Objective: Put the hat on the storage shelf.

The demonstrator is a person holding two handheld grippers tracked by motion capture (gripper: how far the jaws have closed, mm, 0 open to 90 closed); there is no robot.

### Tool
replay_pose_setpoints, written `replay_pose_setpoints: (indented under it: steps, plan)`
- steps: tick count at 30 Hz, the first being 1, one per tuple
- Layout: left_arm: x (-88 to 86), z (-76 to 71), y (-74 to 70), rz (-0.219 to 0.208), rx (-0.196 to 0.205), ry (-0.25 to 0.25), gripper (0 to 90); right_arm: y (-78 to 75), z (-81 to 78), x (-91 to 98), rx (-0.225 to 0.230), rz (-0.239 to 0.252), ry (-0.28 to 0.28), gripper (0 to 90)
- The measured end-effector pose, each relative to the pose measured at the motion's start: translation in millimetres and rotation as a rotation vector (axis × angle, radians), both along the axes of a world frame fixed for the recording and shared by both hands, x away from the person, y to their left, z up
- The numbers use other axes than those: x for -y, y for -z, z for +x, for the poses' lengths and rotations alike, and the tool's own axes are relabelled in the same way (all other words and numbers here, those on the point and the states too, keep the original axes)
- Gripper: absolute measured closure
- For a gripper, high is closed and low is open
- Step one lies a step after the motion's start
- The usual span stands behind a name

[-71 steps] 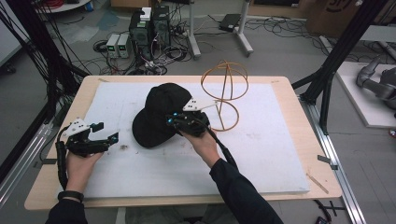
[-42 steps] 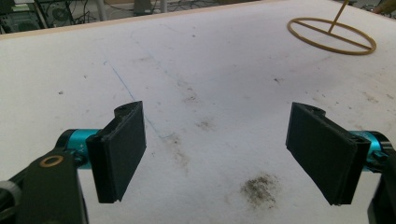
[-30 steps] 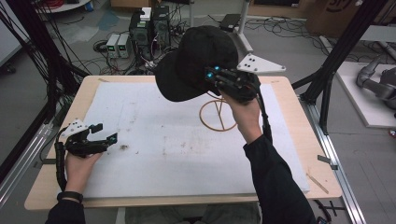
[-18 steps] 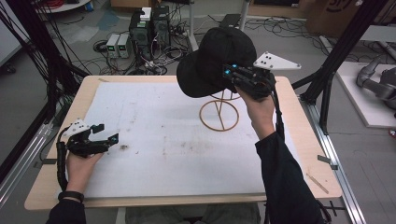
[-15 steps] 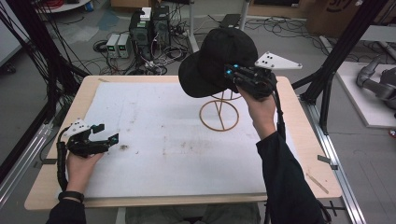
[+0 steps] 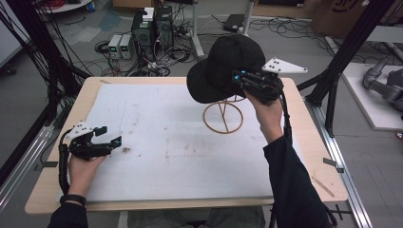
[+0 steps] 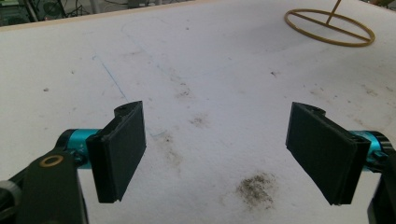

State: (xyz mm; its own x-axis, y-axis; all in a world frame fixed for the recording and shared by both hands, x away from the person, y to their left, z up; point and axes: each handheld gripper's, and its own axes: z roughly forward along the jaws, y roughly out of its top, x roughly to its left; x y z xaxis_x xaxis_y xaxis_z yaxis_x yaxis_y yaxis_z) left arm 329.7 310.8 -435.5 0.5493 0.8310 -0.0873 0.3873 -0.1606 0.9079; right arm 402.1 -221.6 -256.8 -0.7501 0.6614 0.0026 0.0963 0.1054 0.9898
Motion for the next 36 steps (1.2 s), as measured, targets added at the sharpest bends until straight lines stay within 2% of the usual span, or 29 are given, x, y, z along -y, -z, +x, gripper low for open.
replay_pose_setpoints:
  steps: [4,7,11,17,24,28,33,36]
  plan:
    - [1.1,0.0,0.3,0.003,-0.002,0.0,20.1,1.7,-0.4,-2.7,-0.003,-0.012,0.01,88.9]
    - [1.1,-0.1,0.0,0.009,0.0,0.006,20.1,3.1,1.0,-1.1,-0.029,-0.005,0.017,88.8]
    - [1.1,0.4,0.4,0.009,0.0,0.005,20.1,7.4,-2.4,-2.3,-0.017,-0.028,0.022,88.4]
    - [1.4,0.4,0.4,0.01,-0.003,0.006,20.1,17.7,-2.7,3.3,-0.034,0.002,0.03,86.2]
    - [3.1,0.8,1.0,0.014,-0.01,0.01,20.2,24.1,-6.6,4.9,-0.035,-0.015,0.02,84.9]
    - [3.5,1.5,1.5,0.012,-0.009,0.01,20.2,27.1,-10.7,4.6,-0.027,-0.044,0.023,82.9]
    - [4.0,1.7,1.7,0.017,-0.011,0.013,20.2,31.0,-12.2,3.1,-0.038,-0.071,0.036,76.4]
    - [4.5,1.7,1.8,0.017,-0.012,0.013,20.2,32.3,-12.2,2.8,-0.041,-0.084,0.04,75.8]
